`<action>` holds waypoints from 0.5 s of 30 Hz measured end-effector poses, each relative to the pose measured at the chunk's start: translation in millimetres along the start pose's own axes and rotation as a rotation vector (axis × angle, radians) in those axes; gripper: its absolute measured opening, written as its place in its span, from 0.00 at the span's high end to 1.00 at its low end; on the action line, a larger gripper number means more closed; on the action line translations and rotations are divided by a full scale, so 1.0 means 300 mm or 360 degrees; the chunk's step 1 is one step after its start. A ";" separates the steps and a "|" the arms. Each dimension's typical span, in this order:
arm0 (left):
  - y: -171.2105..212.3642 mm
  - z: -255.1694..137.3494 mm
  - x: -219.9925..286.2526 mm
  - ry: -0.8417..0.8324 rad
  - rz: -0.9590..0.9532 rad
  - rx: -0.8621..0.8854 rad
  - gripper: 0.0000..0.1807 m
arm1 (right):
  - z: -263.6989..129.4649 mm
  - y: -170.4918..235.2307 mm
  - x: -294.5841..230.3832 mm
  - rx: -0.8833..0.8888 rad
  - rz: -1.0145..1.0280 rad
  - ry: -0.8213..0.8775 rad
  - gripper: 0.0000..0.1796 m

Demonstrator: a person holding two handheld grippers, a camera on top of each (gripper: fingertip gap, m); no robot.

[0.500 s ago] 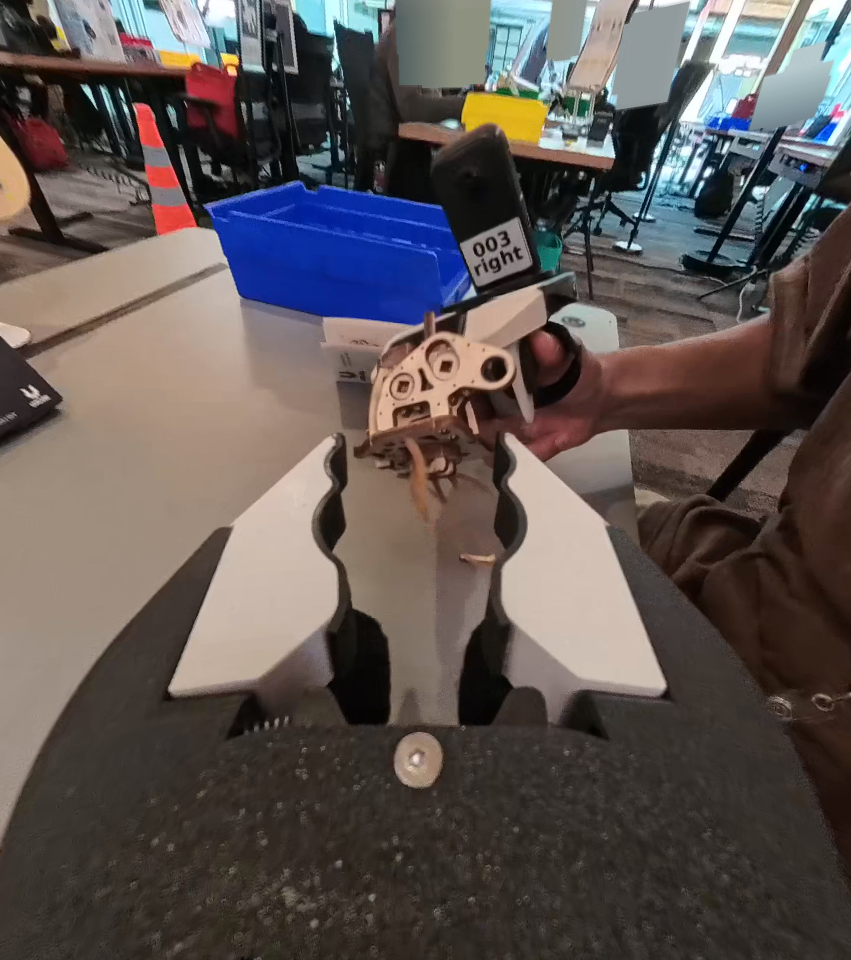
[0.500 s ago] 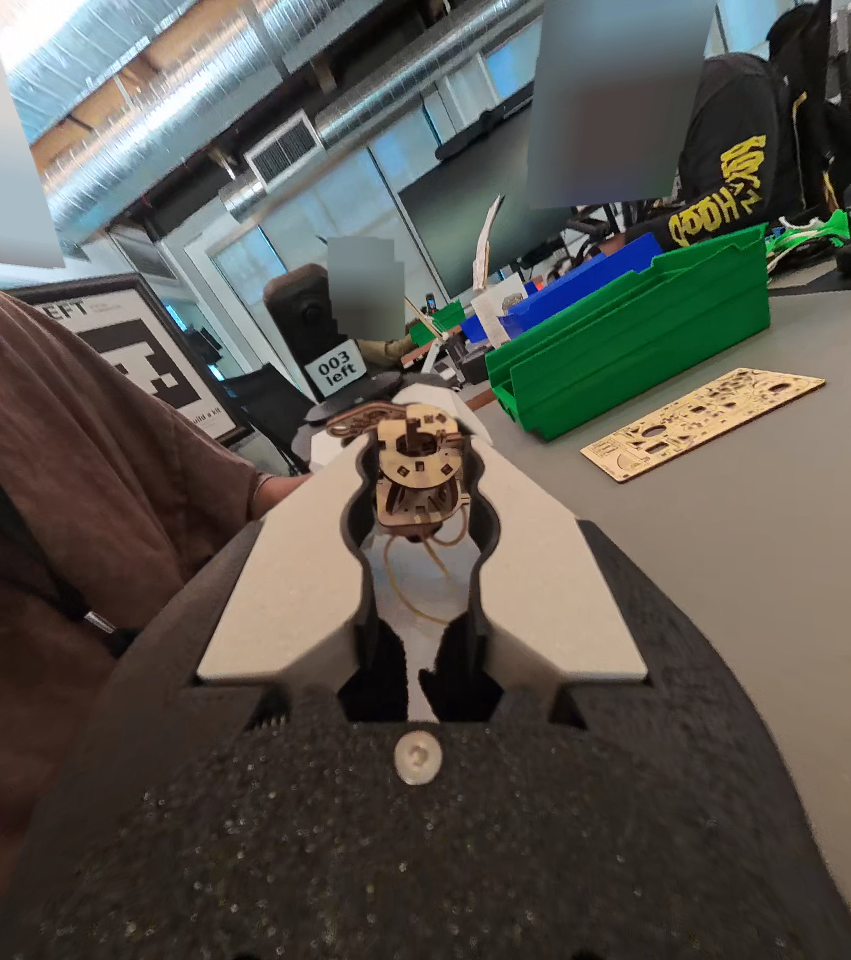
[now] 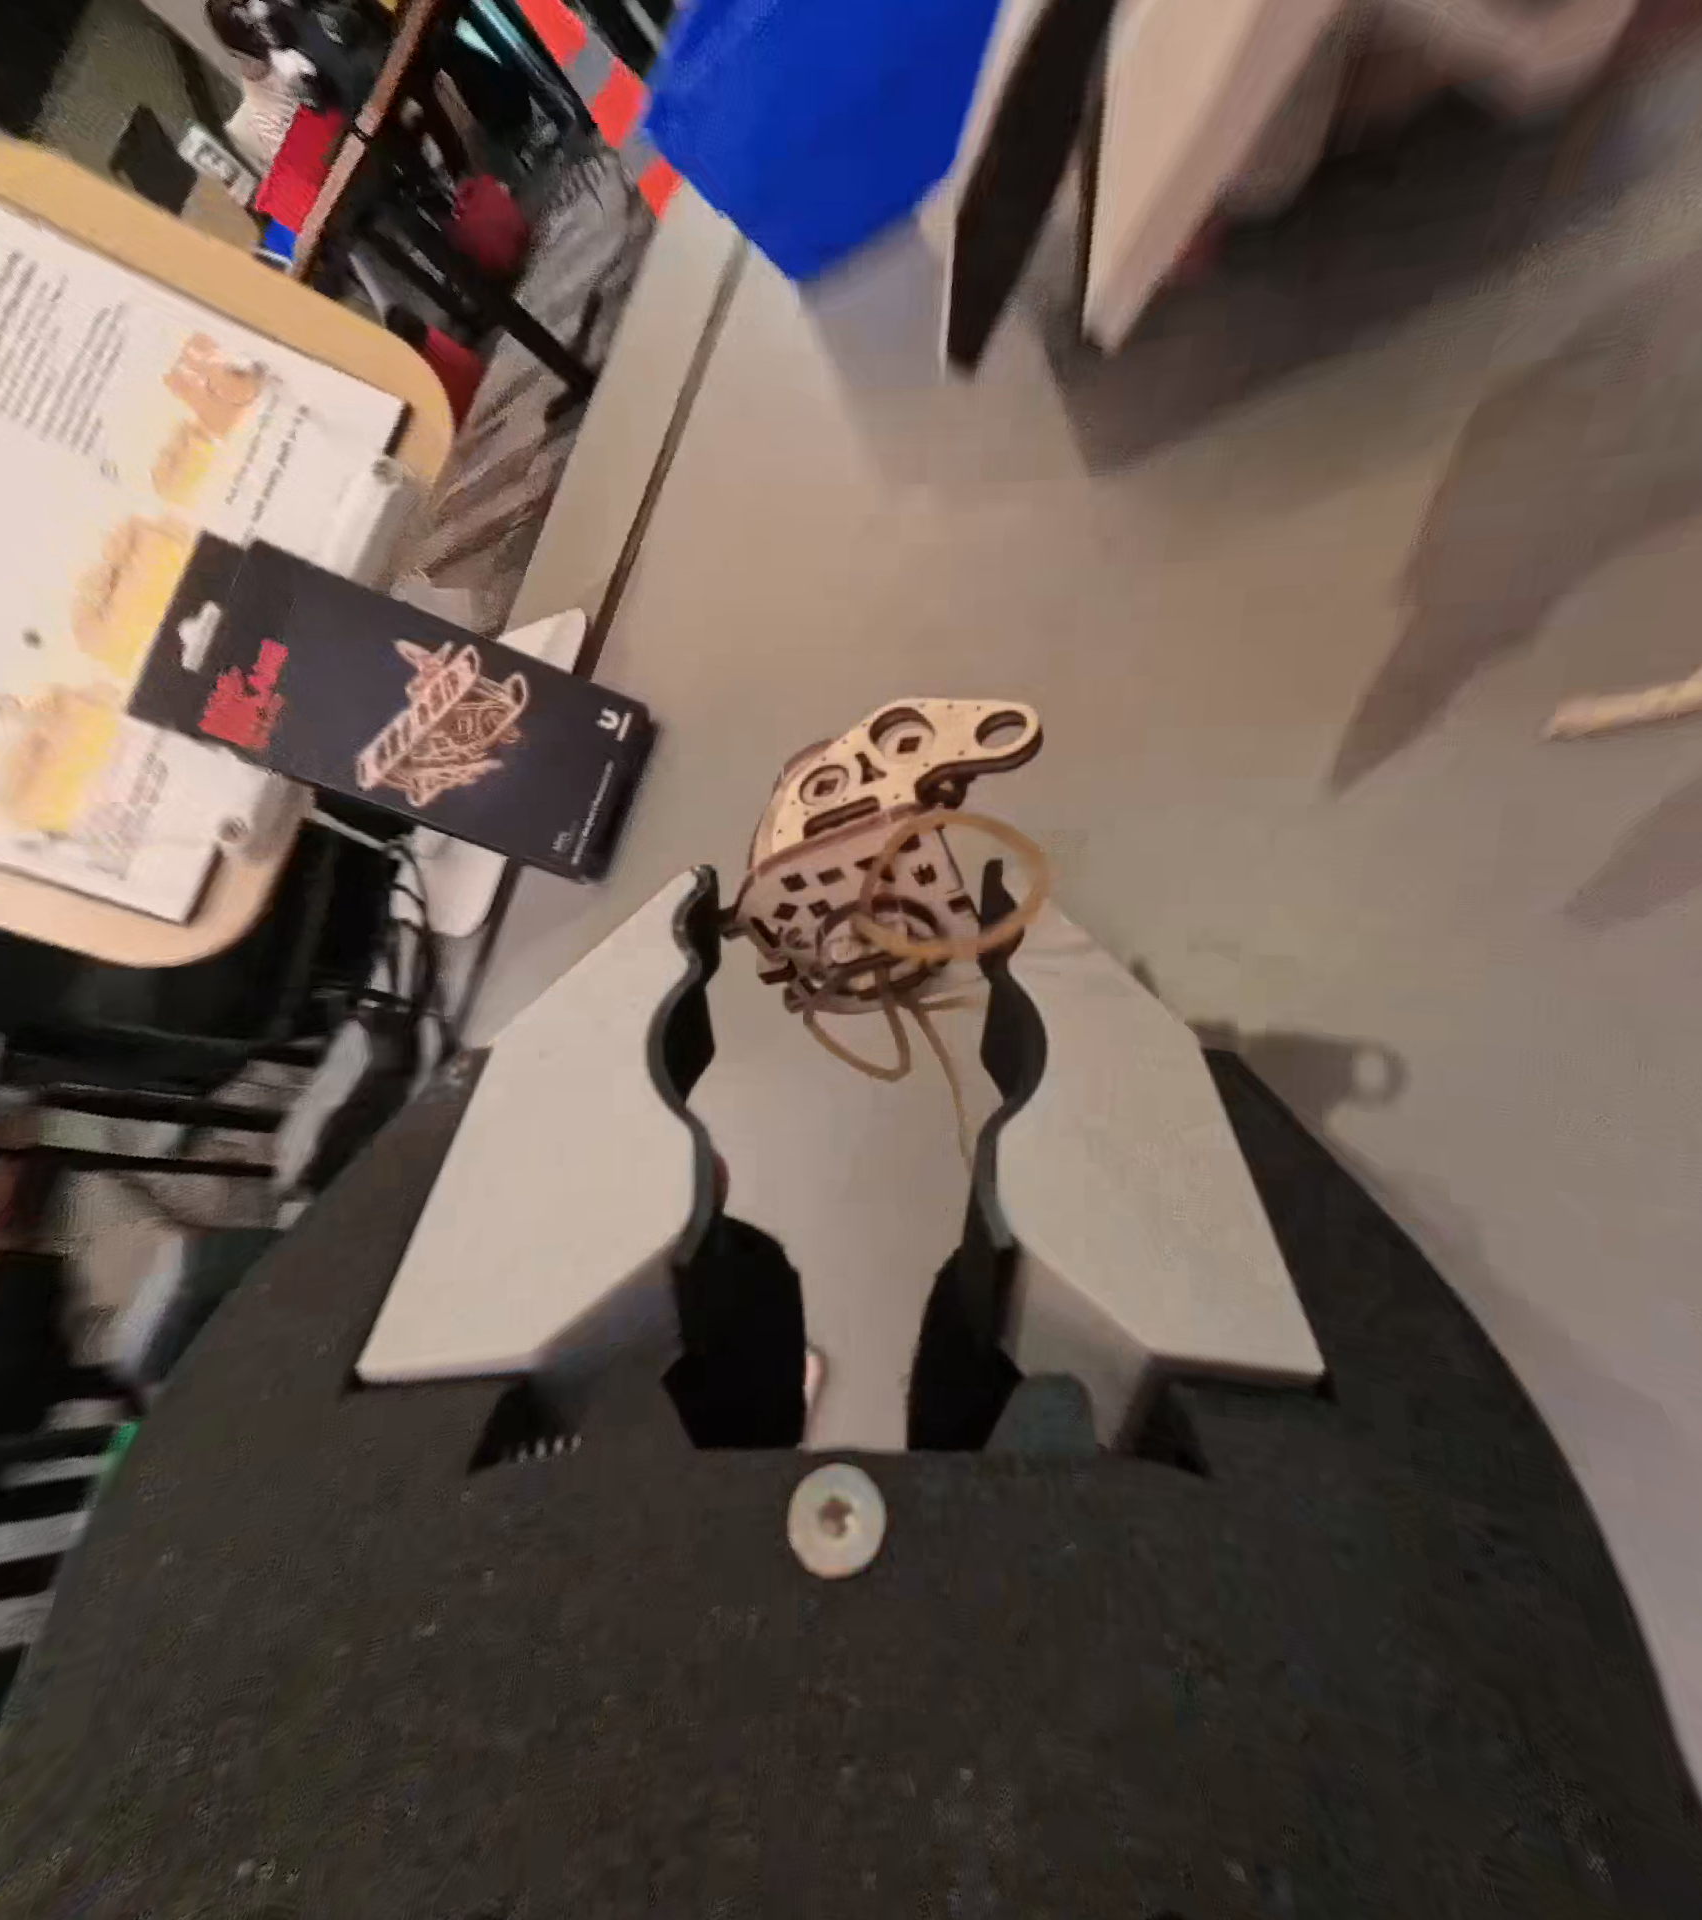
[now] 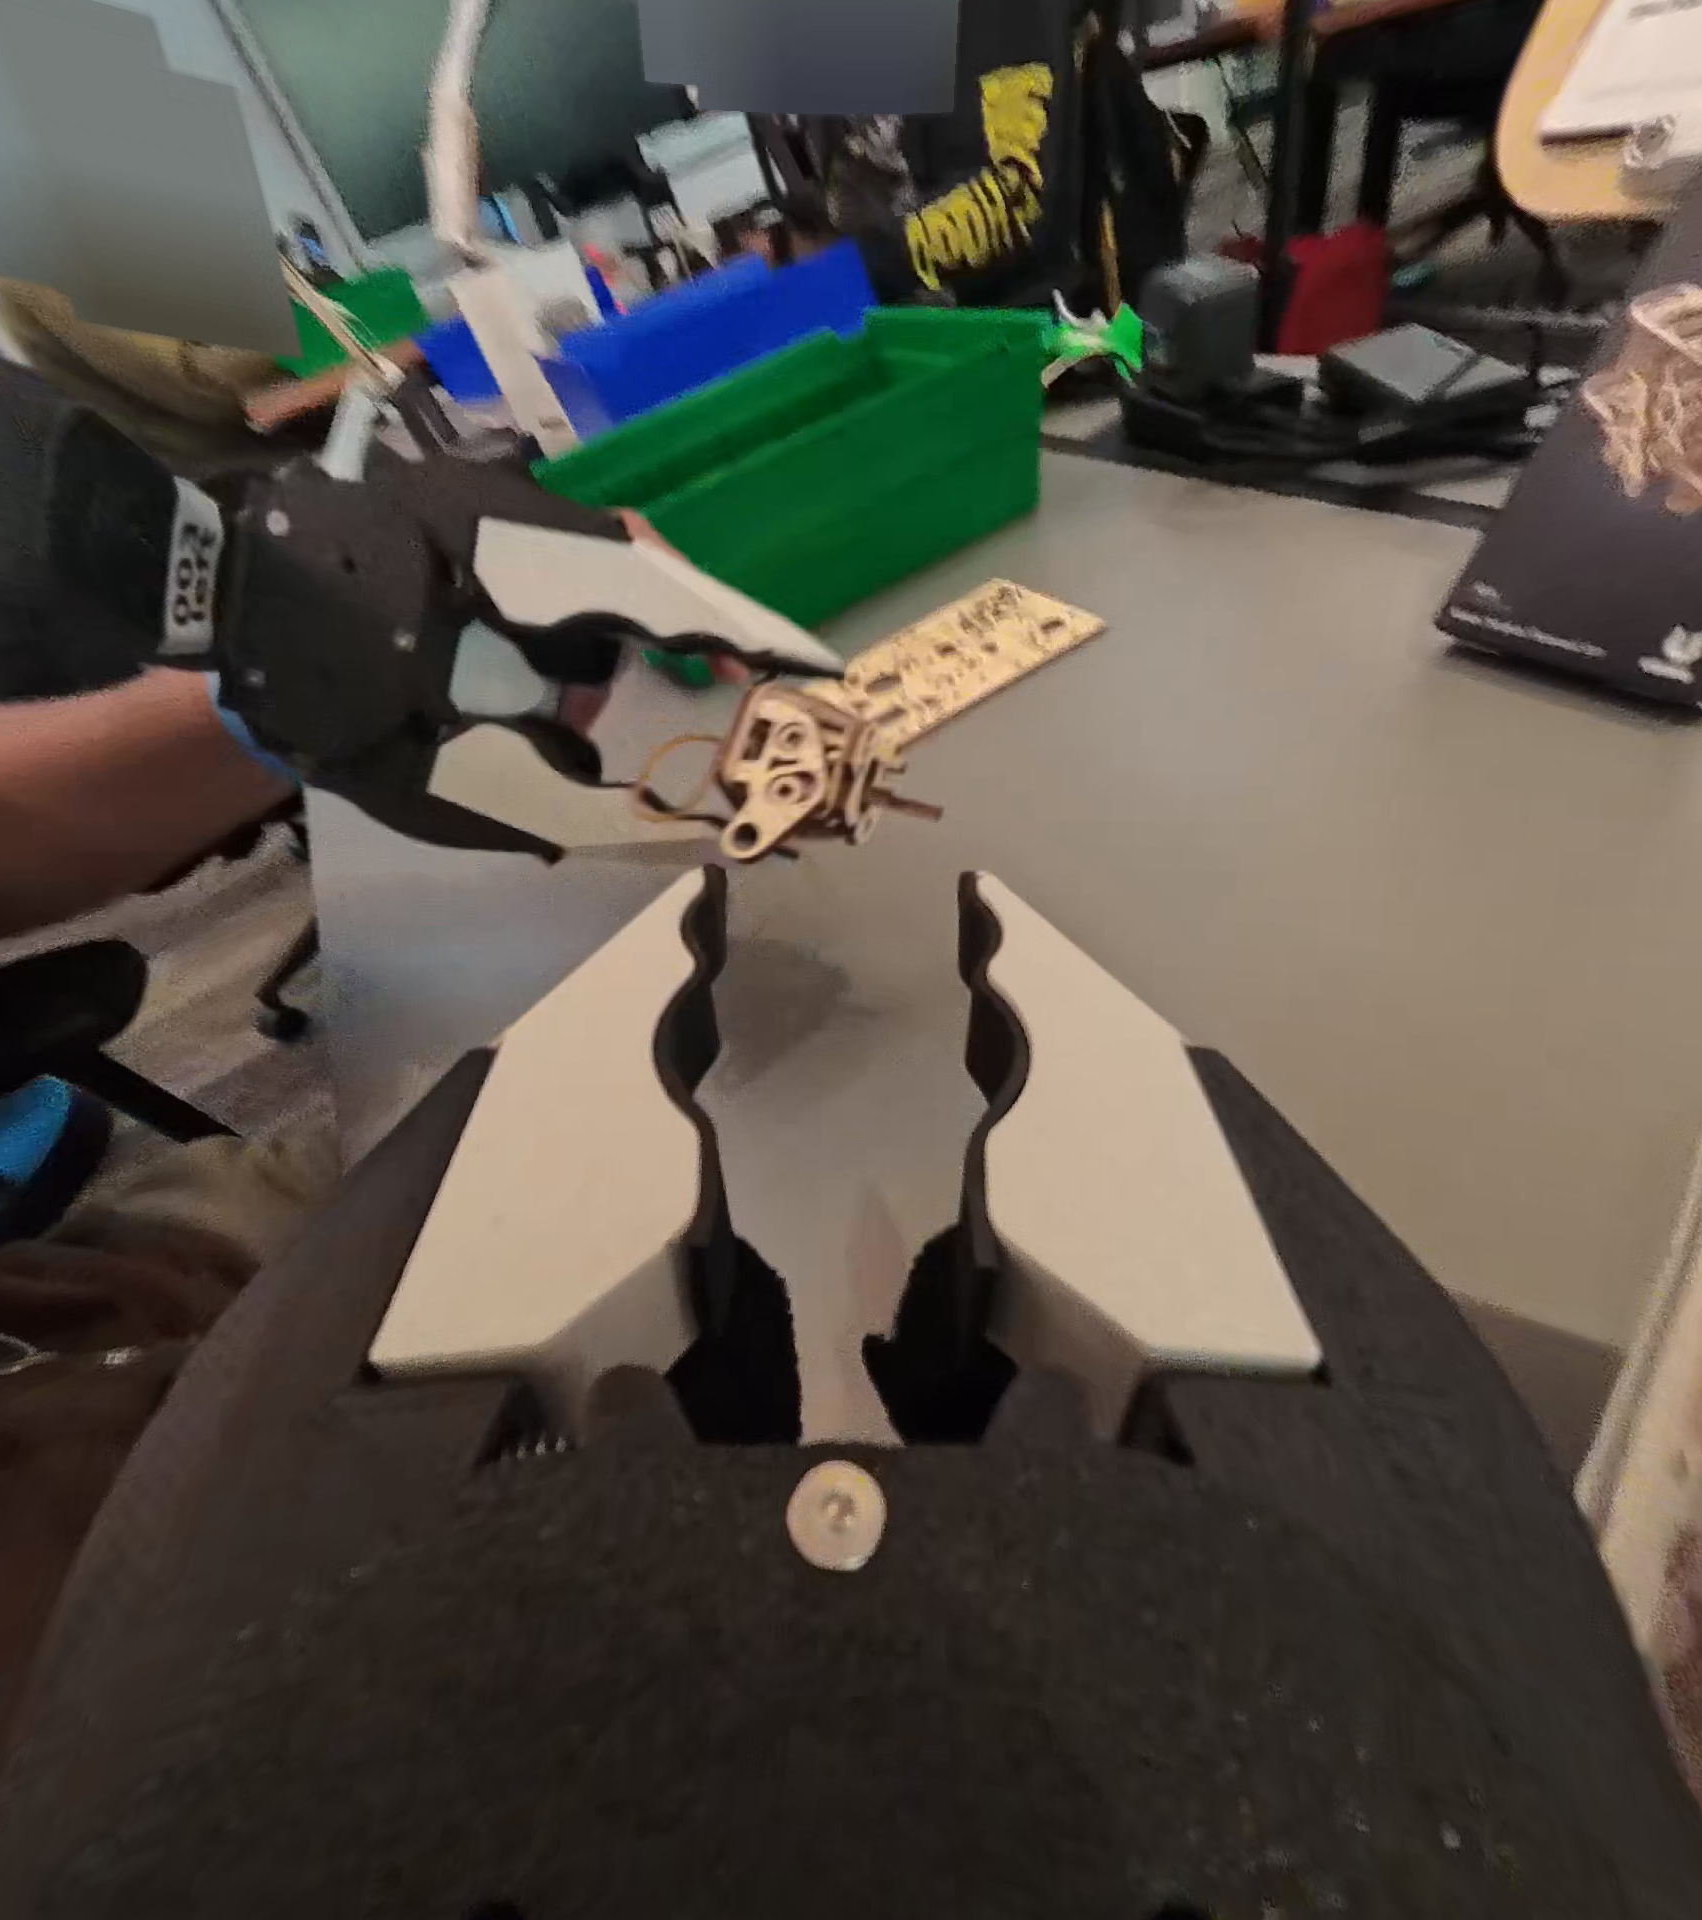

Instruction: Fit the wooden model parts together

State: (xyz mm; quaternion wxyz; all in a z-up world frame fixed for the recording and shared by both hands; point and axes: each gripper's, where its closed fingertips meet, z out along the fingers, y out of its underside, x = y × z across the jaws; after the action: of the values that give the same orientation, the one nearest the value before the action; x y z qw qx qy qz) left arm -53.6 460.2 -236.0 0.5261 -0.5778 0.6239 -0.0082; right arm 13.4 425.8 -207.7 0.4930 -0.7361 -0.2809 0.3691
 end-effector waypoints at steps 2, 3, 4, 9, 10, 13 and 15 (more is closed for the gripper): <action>0.028 0.057 0.003 0.0007 0.0214 -0.0091 0.74 | -0.031 0.033 -0.024 -0.0052 0.0011 0.0032 0.75; 0.043 0.091 0.010 0.0045 0.0269 -0.0128 0.74 | -0.048 0.046 -0.037 -0.0051 0.0003 0.0046 0.75; 0.053 0.124 0.015 0.0086 0.0297 -0.0152 0.73 | -0.066 0.061 -0.045 -0.0055 -0.0016 0.0073 0.76; 0.046 0.256 -0.040 0.0070 0.0595 -0.0226 0.73 | -0.179 0.144 -0.030 -0.0142 -0.0113 0.0263 0.77; 0.041 0.279 -0.060 0.0038 0.0650 -0.0246 0.73 | -0.208 0.144 -0.032 -0.0134 -0.0115 0.0273 0.77; 0.033 0.337 -0.098 -0.0014 0.0772 -0.0313 0.74 | -0.310 0.127 -0.013 -0.0077 -0.0083 0.0302 0.75; 0.025 0.365 -0.105 -0.0024 0.0859 -0.0340 0.74 | -0.402 0.107 0.058 -0.0013 -0.0061 0.0434 0.74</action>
State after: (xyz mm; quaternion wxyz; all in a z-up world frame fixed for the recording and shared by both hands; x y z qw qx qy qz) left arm 7.0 551.2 -269.2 0.4502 -0.4431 0.7484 0.2021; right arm 123.9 365.4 -213.1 0.5305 -0.7759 -0.2268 0.2551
